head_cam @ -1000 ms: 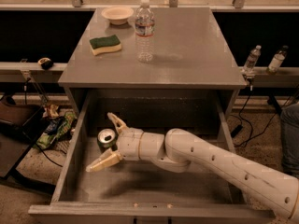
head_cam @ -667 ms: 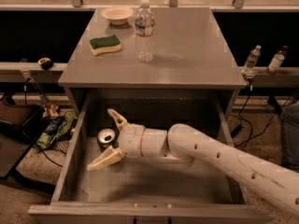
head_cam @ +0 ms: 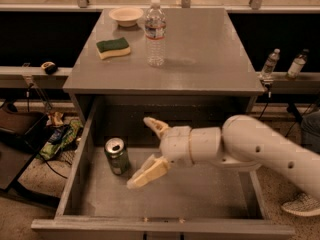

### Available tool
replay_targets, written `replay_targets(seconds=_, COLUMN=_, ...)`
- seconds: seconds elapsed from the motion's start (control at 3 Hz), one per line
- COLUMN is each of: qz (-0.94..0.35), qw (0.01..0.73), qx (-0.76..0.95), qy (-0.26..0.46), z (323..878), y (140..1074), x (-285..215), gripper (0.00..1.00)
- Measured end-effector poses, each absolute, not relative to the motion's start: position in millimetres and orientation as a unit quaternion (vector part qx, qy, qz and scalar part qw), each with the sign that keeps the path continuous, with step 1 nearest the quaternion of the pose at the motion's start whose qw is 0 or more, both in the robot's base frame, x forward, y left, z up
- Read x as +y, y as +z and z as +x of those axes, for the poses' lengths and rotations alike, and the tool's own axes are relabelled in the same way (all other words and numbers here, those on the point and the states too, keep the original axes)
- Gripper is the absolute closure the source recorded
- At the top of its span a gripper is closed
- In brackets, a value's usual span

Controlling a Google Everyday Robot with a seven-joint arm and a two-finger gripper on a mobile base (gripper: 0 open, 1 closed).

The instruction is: Place green can into top drawer

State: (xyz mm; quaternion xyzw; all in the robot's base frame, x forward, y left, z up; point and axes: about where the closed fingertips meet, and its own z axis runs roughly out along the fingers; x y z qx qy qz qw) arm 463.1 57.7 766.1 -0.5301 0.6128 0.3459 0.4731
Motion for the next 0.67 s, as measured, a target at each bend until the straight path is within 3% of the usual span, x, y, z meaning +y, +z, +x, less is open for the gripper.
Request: replay_targets(seconds=0.67, qz=-0.617, qw=0.318, qx=0.692, qy=0.198, z=443, y=819, x=-22, gripper=0.00)
